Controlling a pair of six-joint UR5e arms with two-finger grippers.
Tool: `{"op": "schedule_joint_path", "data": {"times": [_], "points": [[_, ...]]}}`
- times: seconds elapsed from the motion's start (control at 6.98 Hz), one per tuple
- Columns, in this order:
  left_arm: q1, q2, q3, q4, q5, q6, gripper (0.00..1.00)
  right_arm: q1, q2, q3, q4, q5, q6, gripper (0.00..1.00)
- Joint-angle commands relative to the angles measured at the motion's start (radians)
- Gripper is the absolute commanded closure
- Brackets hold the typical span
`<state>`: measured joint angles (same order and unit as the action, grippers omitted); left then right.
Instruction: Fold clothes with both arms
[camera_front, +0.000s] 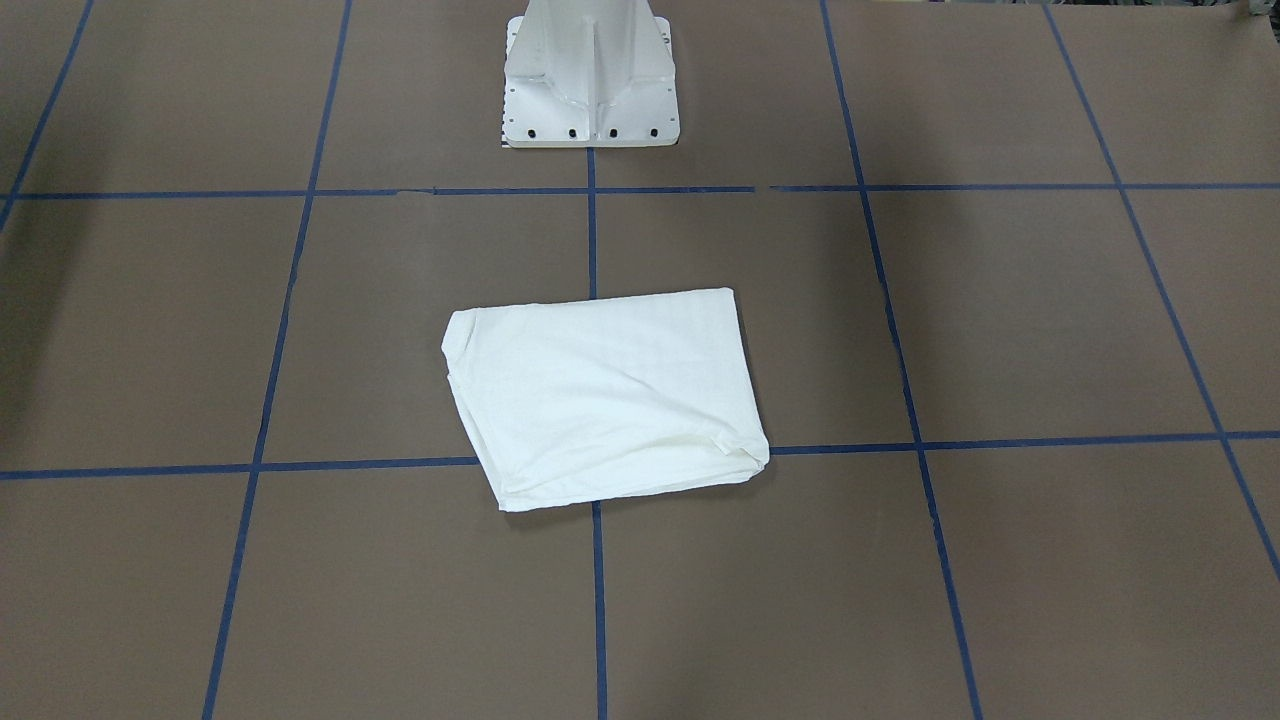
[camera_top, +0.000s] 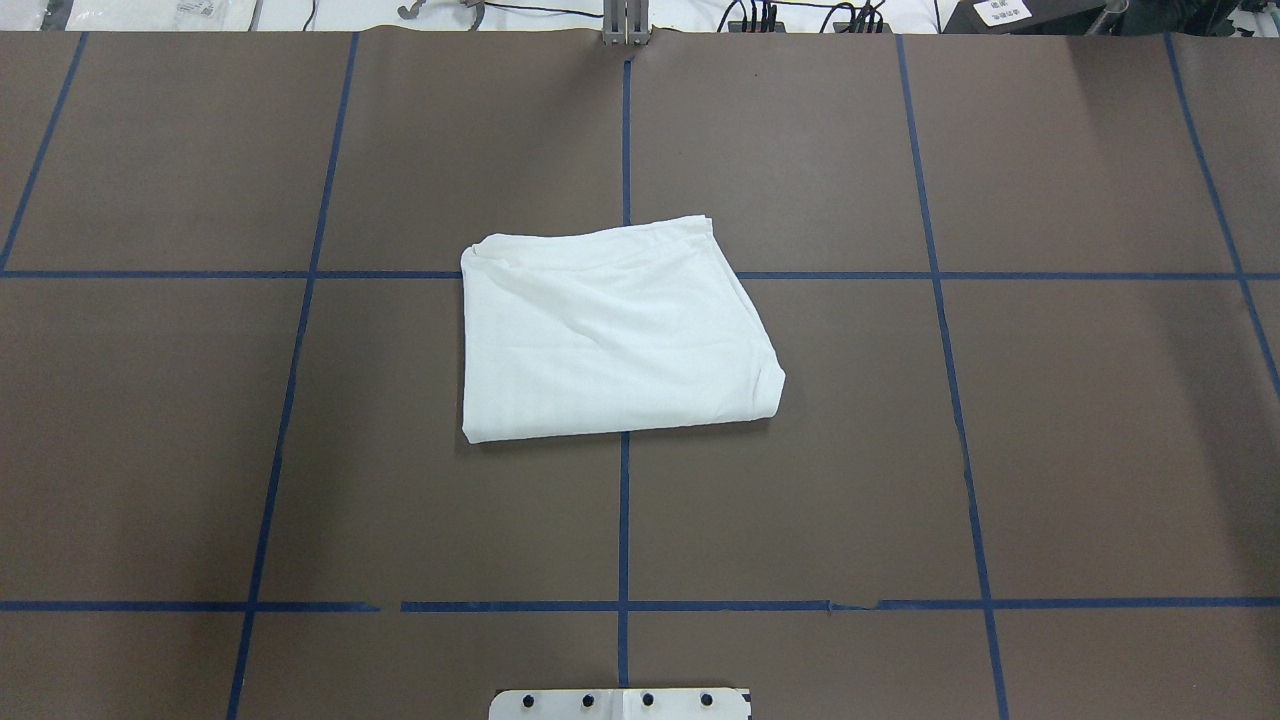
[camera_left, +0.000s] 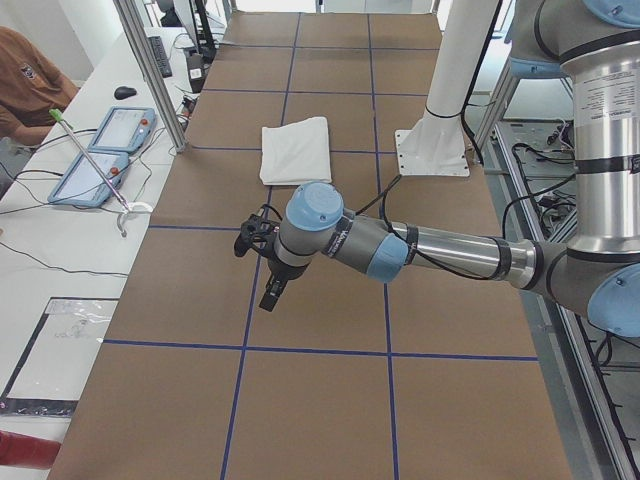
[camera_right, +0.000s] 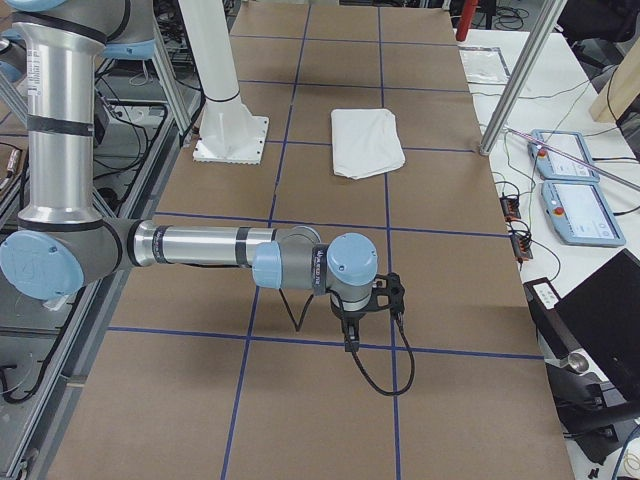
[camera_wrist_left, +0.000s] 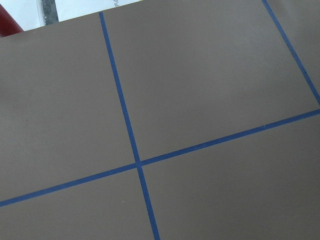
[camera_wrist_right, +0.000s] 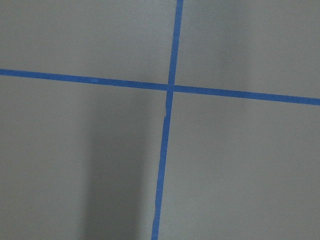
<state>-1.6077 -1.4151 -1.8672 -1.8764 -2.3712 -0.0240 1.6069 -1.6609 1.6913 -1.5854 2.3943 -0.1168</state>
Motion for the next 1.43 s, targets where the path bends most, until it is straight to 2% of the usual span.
{"op": "schedule_joint_path", "data": {"times": [0.0, 1.15, 1.29], "points": [[0.003, -0.001, 0.023, -0.004, 0.001, 0.001, 0.00, -0.022, 0.001, -0.001, 0.002, 0.002, -0.001, 0.00], [0.008, 0.008, 0.016, -0.003, -0.003, 0.004, 0.00, -0.035, 0.015, 0.030, 0.004, -0.007, -0.015, 0.00], [0.008, 0.007, 0.019, -0.001, -0.003, 0.006, 0.00, -0.048, 0.010, 0.057, 0.002, -0.012, -0.014, 0.00]]}}
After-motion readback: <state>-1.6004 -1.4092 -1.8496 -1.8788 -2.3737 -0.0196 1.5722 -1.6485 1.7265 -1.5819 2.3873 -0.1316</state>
